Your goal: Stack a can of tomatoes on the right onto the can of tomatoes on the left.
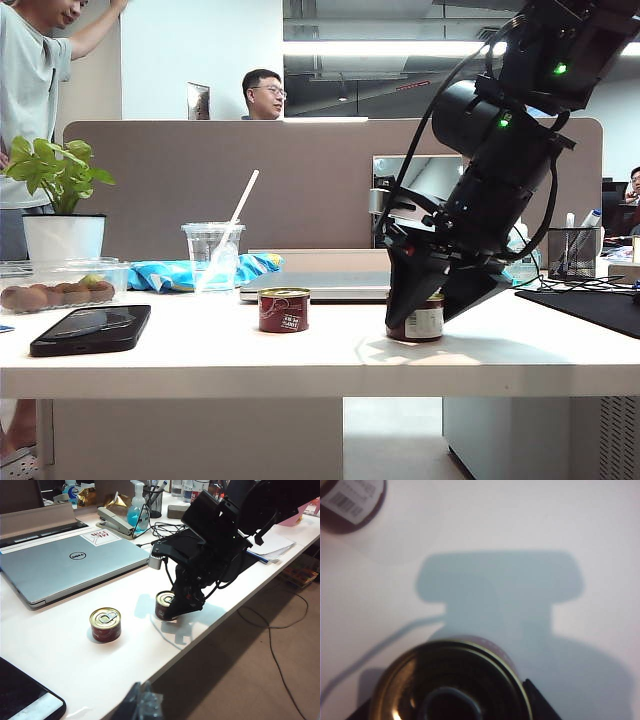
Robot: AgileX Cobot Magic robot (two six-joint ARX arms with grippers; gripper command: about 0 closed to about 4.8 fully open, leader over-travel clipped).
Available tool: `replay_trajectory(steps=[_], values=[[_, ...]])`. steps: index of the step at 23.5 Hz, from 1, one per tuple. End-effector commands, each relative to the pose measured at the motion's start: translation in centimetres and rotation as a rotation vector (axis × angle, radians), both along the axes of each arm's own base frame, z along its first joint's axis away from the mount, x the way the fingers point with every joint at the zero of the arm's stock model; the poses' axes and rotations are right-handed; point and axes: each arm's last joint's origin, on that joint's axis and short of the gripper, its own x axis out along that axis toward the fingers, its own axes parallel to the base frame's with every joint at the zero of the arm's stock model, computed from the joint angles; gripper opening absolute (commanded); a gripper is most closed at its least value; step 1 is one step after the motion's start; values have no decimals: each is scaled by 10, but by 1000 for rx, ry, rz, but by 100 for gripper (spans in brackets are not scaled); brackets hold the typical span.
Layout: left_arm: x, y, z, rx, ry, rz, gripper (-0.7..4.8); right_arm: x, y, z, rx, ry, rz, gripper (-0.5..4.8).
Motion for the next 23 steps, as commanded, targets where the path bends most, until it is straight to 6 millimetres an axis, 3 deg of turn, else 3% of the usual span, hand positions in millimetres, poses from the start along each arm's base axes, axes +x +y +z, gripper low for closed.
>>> replay_trajectory(steps=[1,5,8,13,15,17,23], values=[[0,0,2,-6,-10,-4,-4,1,1,3,8,-17,3,241],[0,0,2,-6,-10,-4,-4,1,1,6,11,-23,3,242],[0,0,2,-6,-11,-4,-4,4,10,24,0,-43,44,242],[0,0,2,-6,-11,-4,-4,11,45,72,-50,-213,181,243],[0,0,2,-6,-11,-4,-4,16,69,98,-20,-317,217,243],[0,0,2,-6,-11,-4,-4,24,87,109,-9,-364,230,243],[0,0,2,-6,-10,-5,-4,39,110,94,-21,-348,251,243]])
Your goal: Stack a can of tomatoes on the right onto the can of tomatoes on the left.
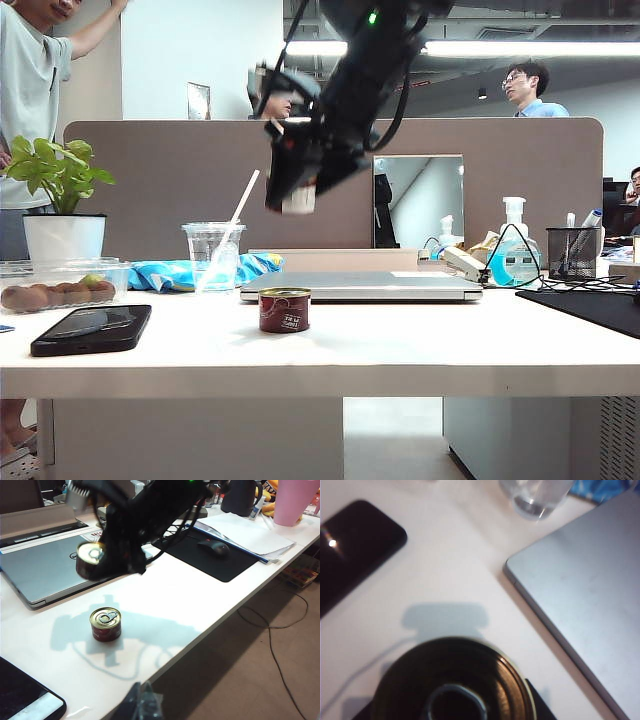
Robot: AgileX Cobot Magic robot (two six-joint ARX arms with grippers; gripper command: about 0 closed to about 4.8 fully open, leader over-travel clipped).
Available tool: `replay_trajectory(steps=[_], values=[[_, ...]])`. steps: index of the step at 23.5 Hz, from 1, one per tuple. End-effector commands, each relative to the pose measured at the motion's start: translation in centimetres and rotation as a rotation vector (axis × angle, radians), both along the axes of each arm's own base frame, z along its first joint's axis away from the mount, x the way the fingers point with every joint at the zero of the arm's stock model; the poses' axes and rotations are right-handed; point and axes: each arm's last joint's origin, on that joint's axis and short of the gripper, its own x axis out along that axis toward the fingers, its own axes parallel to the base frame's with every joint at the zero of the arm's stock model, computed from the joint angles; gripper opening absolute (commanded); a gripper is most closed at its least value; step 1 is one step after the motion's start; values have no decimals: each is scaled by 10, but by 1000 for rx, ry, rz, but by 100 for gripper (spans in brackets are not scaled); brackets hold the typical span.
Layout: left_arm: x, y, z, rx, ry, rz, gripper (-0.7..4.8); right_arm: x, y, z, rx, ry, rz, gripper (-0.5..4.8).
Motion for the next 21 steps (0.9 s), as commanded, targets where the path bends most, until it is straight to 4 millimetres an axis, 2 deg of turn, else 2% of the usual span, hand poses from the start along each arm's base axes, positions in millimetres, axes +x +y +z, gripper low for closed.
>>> replay_trajectory(steps=[1,4,8,21], values=[[0,0,2,-6,-10,-5,-4,5,9,-9,-9,12,9,243],[0,0,2,-6,-12,-4,-4,8,15,-32,-47,72,17,243],[0,0,2,-6,-13,-3,-4,6,21,-45,-78,108,26,243],[0,0,2,-3,-16,-2,-4,1,19,-50,-128,159,17,243]])
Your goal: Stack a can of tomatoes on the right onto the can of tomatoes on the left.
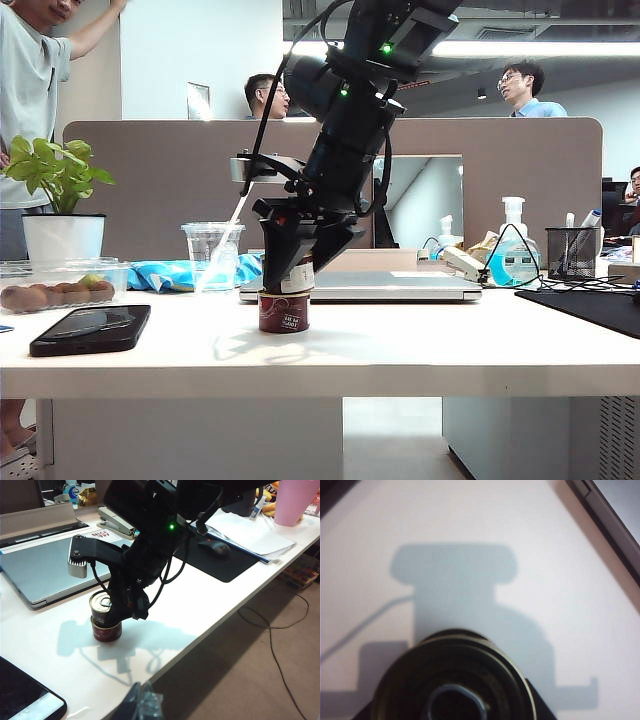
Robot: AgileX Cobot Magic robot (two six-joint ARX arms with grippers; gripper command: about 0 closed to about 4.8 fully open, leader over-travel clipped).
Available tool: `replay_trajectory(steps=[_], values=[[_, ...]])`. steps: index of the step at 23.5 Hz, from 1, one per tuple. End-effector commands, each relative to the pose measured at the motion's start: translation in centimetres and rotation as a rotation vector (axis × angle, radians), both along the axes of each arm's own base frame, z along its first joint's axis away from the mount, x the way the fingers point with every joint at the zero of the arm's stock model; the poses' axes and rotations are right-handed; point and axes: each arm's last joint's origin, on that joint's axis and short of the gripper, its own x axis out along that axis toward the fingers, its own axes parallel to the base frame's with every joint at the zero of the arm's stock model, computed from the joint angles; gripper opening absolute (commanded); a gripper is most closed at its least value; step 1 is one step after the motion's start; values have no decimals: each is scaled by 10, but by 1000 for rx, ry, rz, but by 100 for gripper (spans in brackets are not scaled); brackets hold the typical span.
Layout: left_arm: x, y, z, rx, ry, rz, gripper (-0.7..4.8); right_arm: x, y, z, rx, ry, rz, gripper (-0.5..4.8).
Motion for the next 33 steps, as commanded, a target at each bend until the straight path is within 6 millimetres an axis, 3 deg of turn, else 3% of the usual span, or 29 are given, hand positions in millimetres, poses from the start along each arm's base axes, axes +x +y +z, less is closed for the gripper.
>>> replay_trajectory(steps=[1,13,15,16,18,21,25,26,27,28,29,30,31,33], values=[[0,0,2,-4,-16,-3,-4,0,2,6,17,-23,3,243],[0,0,2,-4,-15,-3,-4,-1,7,-2,27,1,27,282],[0,0,2,-4,-15,-3,-4,-1,8,-2,27,1,27,352],[0,0,2,-4,-15,-3,-4,-2,8,-2,28,3,26,418],[0,0,2,-4,-15,-3,-4,-2,8,-2,28,3,27,474],[0,0,2,-4,-15,-3,-4,-5,11,2,26,0,34,479],[0,0,2,-4,-18,-1,-4,-19,12,21,29,-3,53,479],[0,0,2,-2,-18,5,-4,-24,12,31,32,-6,59,440],[0,0,2,0,-18,17,-4,-28,10,39,36,-8,65,343],[1,0,2,1,-19,23,-4,-33,8,48,42,-9,69,208],[1,0,2,0,-20,22,-4,-41,8,58,62,0,96,32],[1,0,3,-1,-22,19,-4,-46,5,67,77,-1,113,-7],[1,0,4,-7,-33,20,-4,-56,-2,91,122,-23,128,-9],[1,0,6,-11,-54,20,-4,-65,-9,112,151,-74,129,-9]])
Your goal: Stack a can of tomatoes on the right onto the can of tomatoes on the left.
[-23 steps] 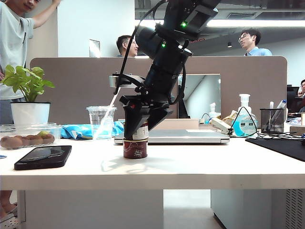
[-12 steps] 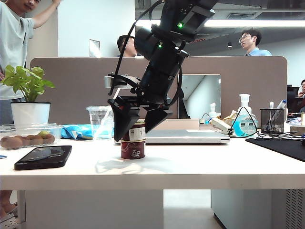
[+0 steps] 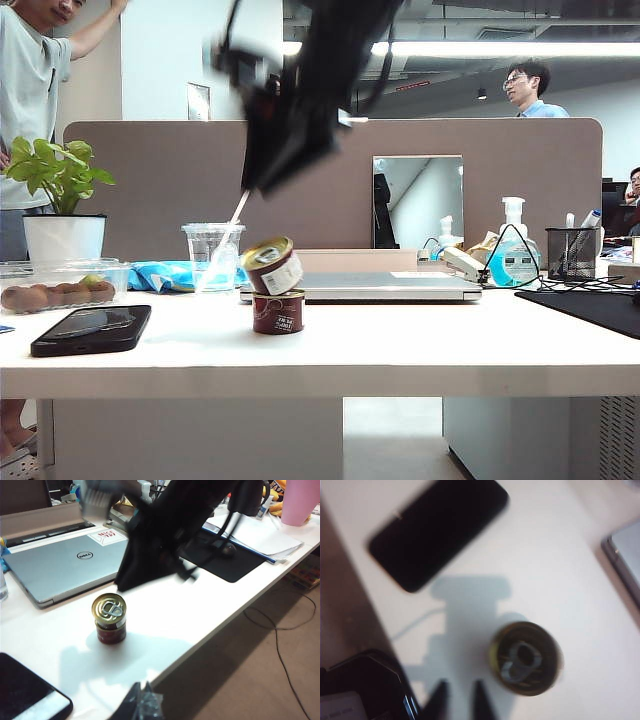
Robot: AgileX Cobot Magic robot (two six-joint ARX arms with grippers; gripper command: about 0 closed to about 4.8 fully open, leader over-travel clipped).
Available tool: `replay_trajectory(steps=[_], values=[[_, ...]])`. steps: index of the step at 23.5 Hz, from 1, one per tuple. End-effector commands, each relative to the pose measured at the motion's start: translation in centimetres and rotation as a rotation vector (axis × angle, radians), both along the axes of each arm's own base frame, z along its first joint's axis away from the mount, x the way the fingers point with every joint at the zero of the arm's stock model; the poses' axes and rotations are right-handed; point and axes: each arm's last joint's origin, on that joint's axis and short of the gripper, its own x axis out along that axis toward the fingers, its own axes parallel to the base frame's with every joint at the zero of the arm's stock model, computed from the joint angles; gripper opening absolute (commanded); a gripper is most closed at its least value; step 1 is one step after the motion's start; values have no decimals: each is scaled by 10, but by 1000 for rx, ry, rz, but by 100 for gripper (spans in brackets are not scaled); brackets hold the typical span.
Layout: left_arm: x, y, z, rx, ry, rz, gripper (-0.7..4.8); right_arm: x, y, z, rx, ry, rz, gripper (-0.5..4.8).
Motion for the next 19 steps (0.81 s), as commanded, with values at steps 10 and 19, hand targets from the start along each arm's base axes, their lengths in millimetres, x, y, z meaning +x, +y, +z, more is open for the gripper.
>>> replay_trajectory(steps=[10,19], values=[[3,3,15,-69,-119,143,-4,-30,-47,90,125,-280,-115,-9],[0,7,26,-87,-240,285,-4,-106,-101,104,426,-546,-247,-9]])
